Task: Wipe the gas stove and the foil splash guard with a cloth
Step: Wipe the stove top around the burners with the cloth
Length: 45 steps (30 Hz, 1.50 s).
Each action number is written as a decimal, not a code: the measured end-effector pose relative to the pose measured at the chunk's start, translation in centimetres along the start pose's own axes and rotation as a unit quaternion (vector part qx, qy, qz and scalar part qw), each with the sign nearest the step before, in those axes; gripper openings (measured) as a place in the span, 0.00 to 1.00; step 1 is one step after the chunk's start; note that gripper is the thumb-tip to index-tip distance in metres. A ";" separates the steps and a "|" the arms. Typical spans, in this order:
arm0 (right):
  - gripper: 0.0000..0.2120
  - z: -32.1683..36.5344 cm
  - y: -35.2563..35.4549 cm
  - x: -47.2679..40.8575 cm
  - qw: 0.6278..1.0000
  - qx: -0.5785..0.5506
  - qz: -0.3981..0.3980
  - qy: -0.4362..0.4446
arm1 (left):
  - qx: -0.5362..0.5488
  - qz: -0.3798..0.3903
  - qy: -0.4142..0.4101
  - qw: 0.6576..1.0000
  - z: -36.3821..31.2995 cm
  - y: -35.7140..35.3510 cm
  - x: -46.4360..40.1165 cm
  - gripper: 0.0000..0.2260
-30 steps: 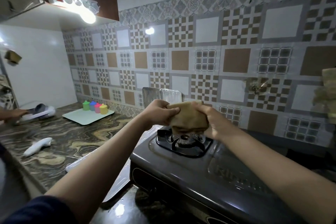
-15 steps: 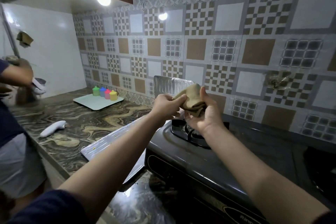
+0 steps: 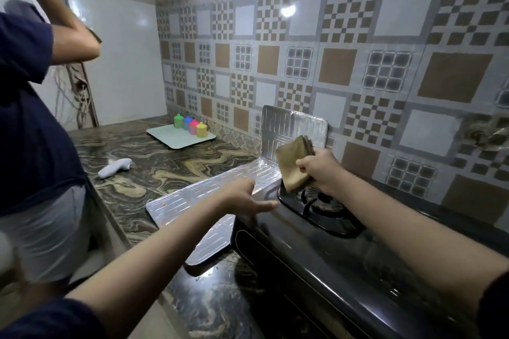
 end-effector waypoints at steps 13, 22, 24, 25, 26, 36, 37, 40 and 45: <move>0.29 -3.5 -11.7 -1.8 0.762 0.561 0.255 0.200 | -0.070 0.003 -0.008 0.998 4.6 -6.1 -1.2 0.44; 0.32 -6.2 -11.5 0.0 0.707 0.636 0.262 0.165 | -0.109 0.010 -0.009 0.994 5.0 -6.5 -1.7 0.45; 0.32 -6.2 -11.0 0.8 0.707 0.634 0.266 0.164 | -0.120 0.021 0.004 0.993 5.1 -6.7 -1.5 0.46; 0.33 -6.2 -10.8 1.1 0.707 0.633 0.267 0.164 | -0.122 0.024 0.008 0.992 5.0 -6.6 -1.4 0.46; 0.33 -6.3 -10.7 1.5 0.705 0.636 0.267 0.164 | -0.123 0.026 0.008 0.992 5.0 -6.6 -1.3 0.46; 0.32 -7.8 -8.9 5.0 0.692 0.656 0.247 0.169 | -0.120 0.026 0.005 0.992 5.1 -6.5 -1.3 0.47; 0.33 -8.1 -8.6 5.3 0.693 0.655 0.250 0.169 | -0.122 0.025 0.003 0.992 5.0 -6.4 -1.4 0.47; 0.37 -8.5 -7.8 6.3 0.698 0.645 0.262 0.169 | -0.134 0.023 0.000 0.991 4.8 -6.3 -1.3 0.45; 0.38 -8.5 -6.6 7.6 0.705 0.632 0.266 0.182 | -0.138 0.023 0.001 0.990 4.6 -6.3 -1.2 0.46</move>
Point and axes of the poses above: each hand's wrist, its own x-axis away from the middle knuckle, its own y-axis out of the back of the hand, z = x × y, the point moved 8 cm from there along -x, towards the middle knuckle, and after that the axes turned 2 degrees about z, right-handed, at the moved point
